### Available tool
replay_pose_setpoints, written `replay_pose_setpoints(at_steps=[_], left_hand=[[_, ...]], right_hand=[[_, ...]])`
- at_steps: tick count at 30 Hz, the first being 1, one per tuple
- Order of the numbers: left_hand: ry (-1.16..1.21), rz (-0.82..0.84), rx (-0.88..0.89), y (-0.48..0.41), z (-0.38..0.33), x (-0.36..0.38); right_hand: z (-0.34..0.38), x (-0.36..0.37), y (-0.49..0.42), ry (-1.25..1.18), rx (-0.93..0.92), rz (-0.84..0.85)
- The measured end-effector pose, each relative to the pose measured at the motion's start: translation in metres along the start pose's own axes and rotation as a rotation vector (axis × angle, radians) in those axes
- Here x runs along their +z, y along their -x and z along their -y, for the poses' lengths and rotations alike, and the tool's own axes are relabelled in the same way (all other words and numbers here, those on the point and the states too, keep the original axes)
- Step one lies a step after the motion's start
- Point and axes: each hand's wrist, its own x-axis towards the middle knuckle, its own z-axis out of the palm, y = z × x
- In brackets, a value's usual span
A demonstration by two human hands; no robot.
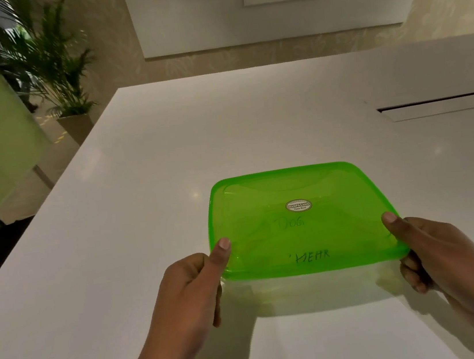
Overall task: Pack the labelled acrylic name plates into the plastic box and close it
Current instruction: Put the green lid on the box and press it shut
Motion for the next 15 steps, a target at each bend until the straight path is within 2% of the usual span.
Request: replay_pose_setpoints(at_steps=[8,15], left_hand=[[0.172,-0.06,0.01,0.003,0.003,0.012],[0.271,-0.03,0.072,0.005,0.005,0.012]], right_hand=[[0.003,0.006,0.007,0.021,-0.018,-0.051],[0.004,0.008,0.011,-0.026,-0.034,-0.044]])
